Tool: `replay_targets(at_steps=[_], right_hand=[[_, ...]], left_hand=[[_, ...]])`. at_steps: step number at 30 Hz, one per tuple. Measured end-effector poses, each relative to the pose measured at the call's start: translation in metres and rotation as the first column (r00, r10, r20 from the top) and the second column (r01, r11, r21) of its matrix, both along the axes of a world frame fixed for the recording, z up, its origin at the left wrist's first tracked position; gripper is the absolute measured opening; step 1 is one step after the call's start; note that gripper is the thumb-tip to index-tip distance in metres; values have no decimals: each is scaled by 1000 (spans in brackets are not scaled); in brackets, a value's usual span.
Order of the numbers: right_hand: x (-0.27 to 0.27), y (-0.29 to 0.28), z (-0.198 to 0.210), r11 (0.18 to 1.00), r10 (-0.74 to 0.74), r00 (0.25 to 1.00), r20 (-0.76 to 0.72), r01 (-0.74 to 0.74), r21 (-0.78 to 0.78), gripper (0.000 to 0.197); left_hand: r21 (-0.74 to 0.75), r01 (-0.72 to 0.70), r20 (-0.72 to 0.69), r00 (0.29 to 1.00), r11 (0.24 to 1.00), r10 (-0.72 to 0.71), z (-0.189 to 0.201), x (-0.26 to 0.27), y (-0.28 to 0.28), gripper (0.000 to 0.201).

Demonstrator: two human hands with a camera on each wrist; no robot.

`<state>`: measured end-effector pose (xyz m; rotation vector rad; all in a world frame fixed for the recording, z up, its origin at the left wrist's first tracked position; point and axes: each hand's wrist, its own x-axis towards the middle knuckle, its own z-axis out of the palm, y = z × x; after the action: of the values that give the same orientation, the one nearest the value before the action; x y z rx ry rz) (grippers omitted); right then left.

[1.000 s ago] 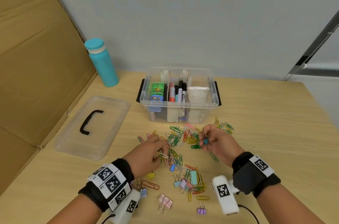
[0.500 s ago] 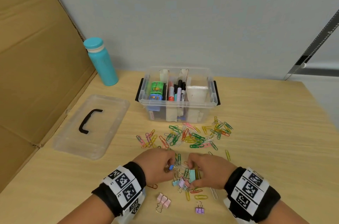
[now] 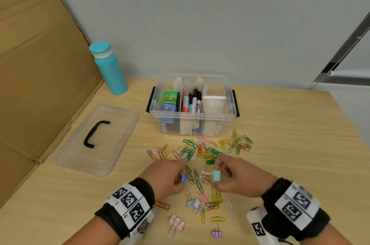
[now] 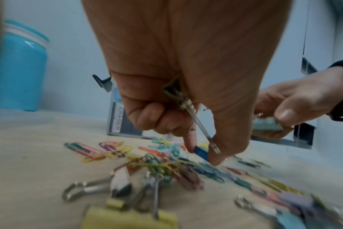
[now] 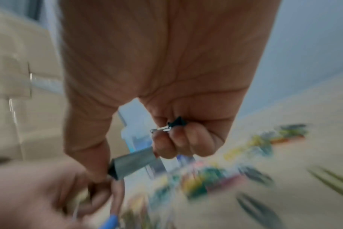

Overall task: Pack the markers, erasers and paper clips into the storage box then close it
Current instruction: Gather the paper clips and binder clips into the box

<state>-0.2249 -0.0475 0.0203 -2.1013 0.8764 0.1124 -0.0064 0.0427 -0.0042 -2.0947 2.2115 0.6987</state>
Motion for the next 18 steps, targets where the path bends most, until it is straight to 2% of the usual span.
replay_targets(at_steps=[2,4,7,9,12,16,18], right_hand=[[-2,-13,32,999,-34,996,81,36,-23,29],[1,-32,65,984,-103,982,156,123,-128,26],[19,-73,97,890,-259,944,204,315,-330,30],[40,-102,104,834,-355,922,156,387,-394,34],[71,-139,96,821,-426,903,59,413,-395,40],[93,-164,86,862,-387,921,-32,350,-366,50],[92,-161,85,854,-374,926,-43,326,-405,49]], left_hand=[[-32,-43,-34,999,999,42,6,9,0,21],[-72,-90,-63,994,993,86,12,19,-1,20],[-120,-137,-81,988,983,128,19,31,-3,19],[-135,-151,-74,987,979,142,22,35,-3,20],[-135,-162,-69,986,978,154,23,35,-2,20],[-131,-162,-95,984,978,150,23,34,3,19],[-142,-173,-111,981,975,158,23,35,4,19]])
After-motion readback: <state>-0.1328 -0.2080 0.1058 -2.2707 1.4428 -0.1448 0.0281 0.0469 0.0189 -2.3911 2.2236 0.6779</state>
